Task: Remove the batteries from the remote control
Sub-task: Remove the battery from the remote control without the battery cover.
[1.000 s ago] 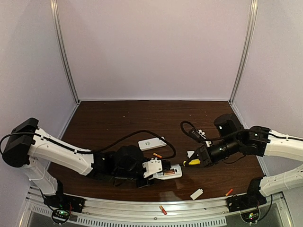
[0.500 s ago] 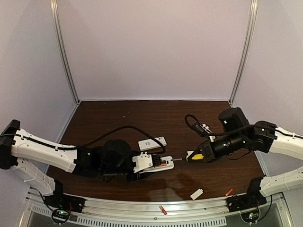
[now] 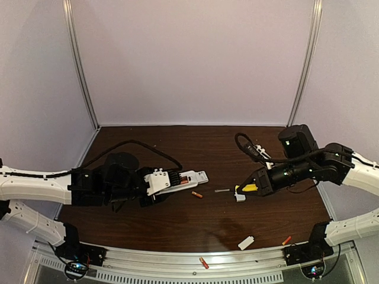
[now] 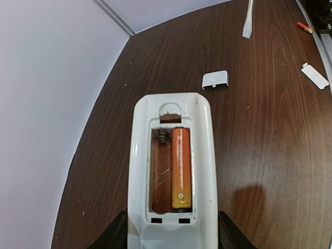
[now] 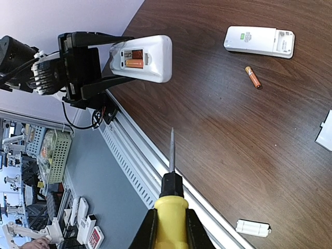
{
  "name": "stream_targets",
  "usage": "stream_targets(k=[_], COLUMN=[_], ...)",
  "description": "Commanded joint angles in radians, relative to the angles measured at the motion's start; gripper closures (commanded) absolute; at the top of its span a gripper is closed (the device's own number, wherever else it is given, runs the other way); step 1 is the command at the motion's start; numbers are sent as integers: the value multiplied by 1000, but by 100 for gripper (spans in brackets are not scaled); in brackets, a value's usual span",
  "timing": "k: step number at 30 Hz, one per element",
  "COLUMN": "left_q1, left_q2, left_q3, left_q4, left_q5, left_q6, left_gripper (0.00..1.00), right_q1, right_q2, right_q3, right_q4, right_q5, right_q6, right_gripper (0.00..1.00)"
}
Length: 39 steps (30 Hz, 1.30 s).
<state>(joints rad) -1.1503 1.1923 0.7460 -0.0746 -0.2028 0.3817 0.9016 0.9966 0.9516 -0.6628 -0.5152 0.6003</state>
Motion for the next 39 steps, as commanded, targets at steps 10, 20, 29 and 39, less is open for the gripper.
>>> stream_targets(k=[10, 20, 29, 39], left_q1=[179, 331, 350, 337], left_q2=[-75, -2, 7, 19], left_q3=[120, 177, 147, 177], left_q4=[-111, -141, -96, -156], left_q5=[199, 430, 574, 605], left_q6=[245, 248, 259, 439], left_gripper=[100, 100, 100, 100], right_q1=[-4, 10, 60, 116], right_q2=[37, 107, 149, 262], right_q3=[155, 259, 308, 391], right_q4=[-90, -115, -137, -141], right_q5=[67, 92, 135, 124], right_q6=[-106, -151, -189, -259], right_gripper=[100, 100, 100, 100])
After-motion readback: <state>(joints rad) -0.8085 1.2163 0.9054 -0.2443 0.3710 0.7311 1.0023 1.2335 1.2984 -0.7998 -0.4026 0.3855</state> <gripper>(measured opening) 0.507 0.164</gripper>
